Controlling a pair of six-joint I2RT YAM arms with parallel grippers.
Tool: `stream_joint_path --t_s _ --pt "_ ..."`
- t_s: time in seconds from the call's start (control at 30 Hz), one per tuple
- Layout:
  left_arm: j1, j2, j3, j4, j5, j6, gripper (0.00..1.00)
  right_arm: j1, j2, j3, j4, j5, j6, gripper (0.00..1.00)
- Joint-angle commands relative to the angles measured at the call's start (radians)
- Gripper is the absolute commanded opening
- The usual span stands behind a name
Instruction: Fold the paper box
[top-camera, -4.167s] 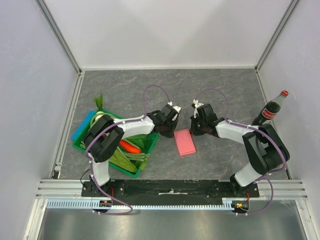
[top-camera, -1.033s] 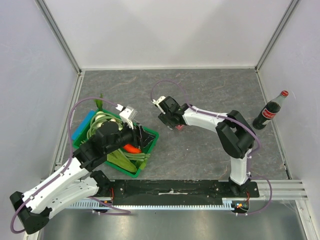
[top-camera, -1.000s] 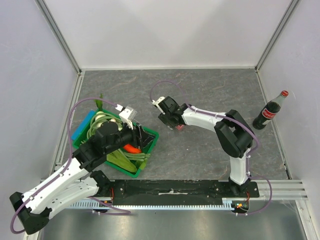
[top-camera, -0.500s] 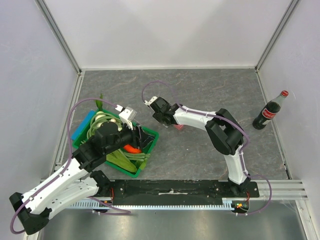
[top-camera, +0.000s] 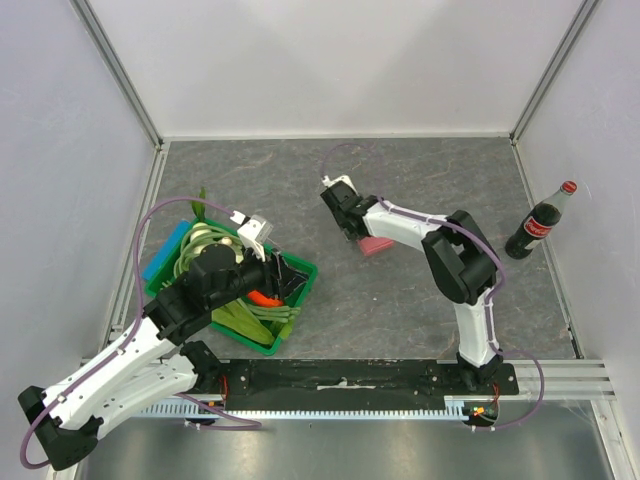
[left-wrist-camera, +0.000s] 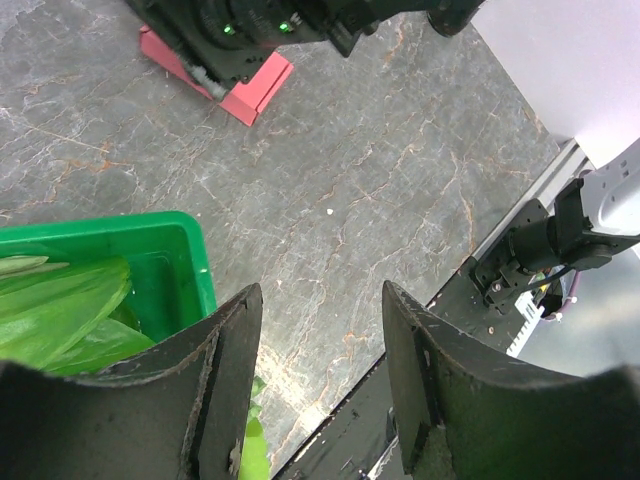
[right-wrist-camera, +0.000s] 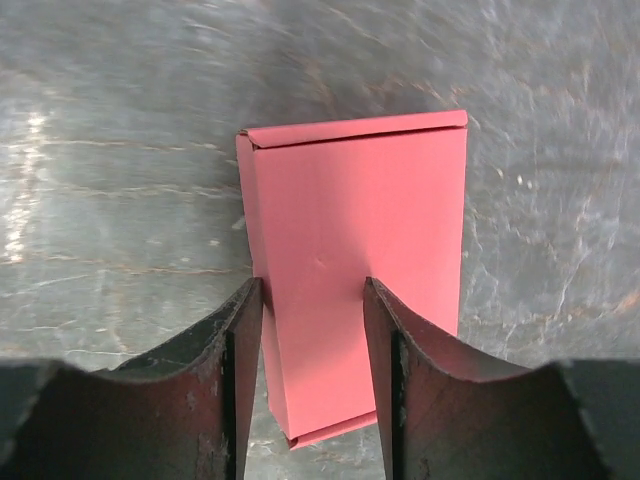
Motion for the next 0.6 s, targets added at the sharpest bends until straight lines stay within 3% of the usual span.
stream_joint_path --t_s 0.0,0.27,0.57 --pt "-0.001 0.003 0.021 0.021 -0.005 0.036 0.58 -0.068 -0.048 -0.114 -0.140 -0.077 0.307 0.41" --pt "-0.001 0.010 0.017 0.056 0.024 0.030 0.58 -0.136 -0.257 -0.398 -0.149 -0.054 0.510 0.38" --pt "-0.001 -0.029 0.013 0.059 0.042 0.036 0.58 -0.177 -0.551 -0.670 -0.213 -0.015 0.872 0.35"
